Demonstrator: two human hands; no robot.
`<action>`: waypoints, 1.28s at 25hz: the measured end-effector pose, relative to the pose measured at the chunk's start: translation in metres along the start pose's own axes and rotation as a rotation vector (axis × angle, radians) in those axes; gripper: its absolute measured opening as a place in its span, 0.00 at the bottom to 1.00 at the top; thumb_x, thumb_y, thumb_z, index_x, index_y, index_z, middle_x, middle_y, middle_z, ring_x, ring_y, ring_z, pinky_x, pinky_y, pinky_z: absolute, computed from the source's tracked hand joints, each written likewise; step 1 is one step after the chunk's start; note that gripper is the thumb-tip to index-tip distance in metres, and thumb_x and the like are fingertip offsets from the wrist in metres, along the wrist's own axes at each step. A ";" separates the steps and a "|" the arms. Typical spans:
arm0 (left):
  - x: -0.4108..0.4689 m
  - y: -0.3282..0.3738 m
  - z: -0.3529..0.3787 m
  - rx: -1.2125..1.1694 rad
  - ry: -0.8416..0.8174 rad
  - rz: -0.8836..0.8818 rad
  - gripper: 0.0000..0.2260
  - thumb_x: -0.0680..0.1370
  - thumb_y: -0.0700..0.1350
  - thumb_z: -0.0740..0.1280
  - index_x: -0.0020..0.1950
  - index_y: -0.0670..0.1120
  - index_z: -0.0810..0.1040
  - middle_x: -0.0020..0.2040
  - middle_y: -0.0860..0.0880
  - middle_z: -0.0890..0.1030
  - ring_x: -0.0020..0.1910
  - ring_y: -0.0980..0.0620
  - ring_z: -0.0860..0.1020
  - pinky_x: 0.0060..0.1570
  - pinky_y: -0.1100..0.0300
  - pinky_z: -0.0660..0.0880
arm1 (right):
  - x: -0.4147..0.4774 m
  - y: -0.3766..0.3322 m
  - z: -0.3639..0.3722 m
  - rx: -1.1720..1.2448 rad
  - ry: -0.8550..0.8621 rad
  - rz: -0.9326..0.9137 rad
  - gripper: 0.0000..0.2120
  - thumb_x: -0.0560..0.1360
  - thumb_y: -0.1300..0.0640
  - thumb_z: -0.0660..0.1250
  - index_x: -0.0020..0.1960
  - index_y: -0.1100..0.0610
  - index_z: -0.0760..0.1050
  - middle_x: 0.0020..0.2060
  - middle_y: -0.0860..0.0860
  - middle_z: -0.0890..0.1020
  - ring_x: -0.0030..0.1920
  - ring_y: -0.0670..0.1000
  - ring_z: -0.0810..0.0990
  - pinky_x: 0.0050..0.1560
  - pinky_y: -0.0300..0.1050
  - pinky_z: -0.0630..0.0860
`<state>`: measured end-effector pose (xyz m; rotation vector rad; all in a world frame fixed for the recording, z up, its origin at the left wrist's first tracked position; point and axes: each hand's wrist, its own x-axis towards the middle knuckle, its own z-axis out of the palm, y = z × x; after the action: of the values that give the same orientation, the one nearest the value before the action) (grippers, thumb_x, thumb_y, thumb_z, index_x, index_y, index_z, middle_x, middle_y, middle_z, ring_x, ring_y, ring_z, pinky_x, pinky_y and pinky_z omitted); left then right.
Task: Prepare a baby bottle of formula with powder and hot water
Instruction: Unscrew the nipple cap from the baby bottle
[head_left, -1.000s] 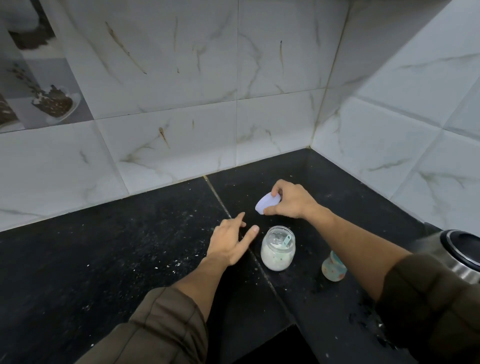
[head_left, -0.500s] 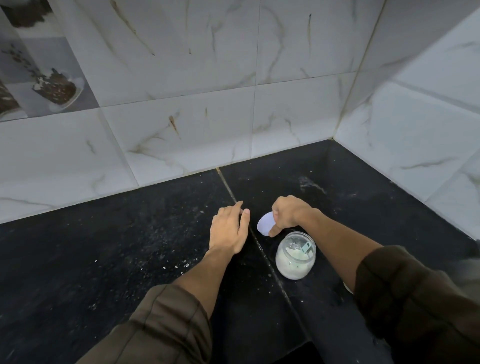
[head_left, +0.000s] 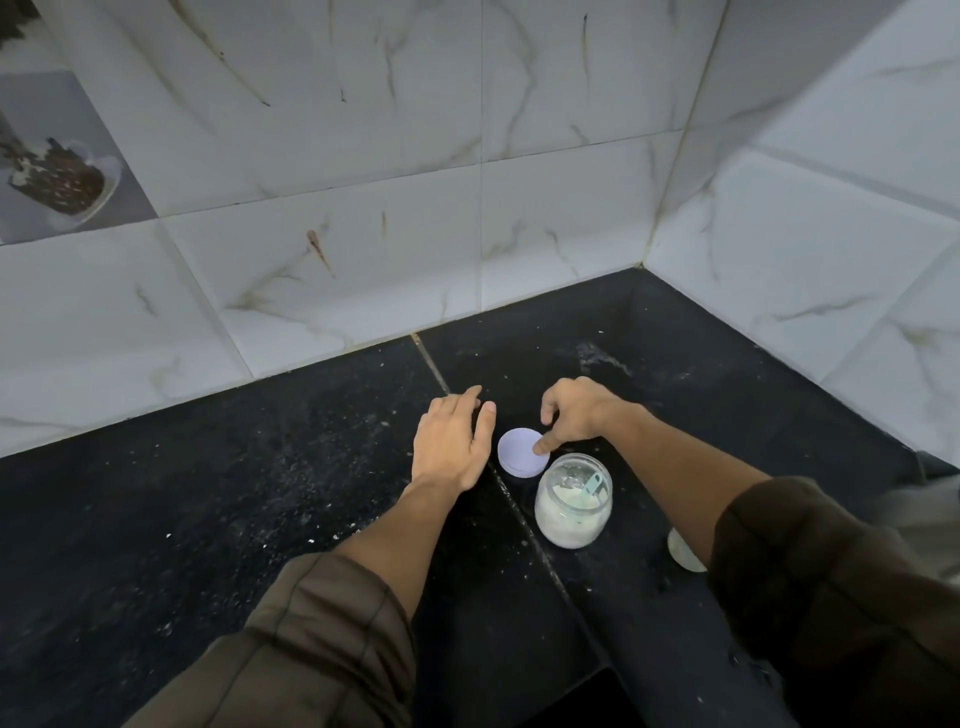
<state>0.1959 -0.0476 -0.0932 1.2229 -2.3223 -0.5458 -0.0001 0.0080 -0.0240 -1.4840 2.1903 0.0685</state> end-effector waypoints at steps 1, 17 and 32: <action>0.003 0.008 -0.003 -0.002 0.003 0.020 0.24 0.85 0.57 0.52 0.76 0.47 0.71 0.69 0.47 0.77 0.70 0.46 0.71 0.69 0.49 0.66 | -0.007 0.004 -0.009 0.016 0.041 0.008 0.22 0.67 0.44 0.82 0.55 0.53 0.82 0.52 0.50 0.83 0.55 0.53 0.80 0.58 0.50 0.79; -0.043 0.209 0.040 -0.156 -0.377 0.410 0.36 0.73 0.52 0.70 0.80 0.48 0.64 0.71 0.51 0.75 0.70 0.49 0.69 0.69 0.53 0.69 | -0.180 0.123 -0.044 0.135 0.052 0.311 0.20 0.71 0.55 0.76 0.62 0.52 0.79 0.57 0.52 0.81 0.56 0.54 0.82 0.45 0.47 0.85; -0.094 0.193 0.100 -0.318 -0.487 0.043 0.23 0.69 0.59 0.76 0.60 0.51 0.79 0.50 0.52 0.84 0.51 0.50 0.81 0.52 0.52 0.78 | -0.185 0.111 0.036 -0.025 0.296 0.347 0.20 0.70 0.37 0.73 0.50 0.52 0.76 0.41 0.48 0.78 0.40 0.49 0.78 0.37 0.45 0.74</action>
<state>0.0606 0.1463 -0.0909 0.9641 -2.5002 -1.2597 -0.0313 0.2233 -0.0034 -1.1701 2.6772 -0.0093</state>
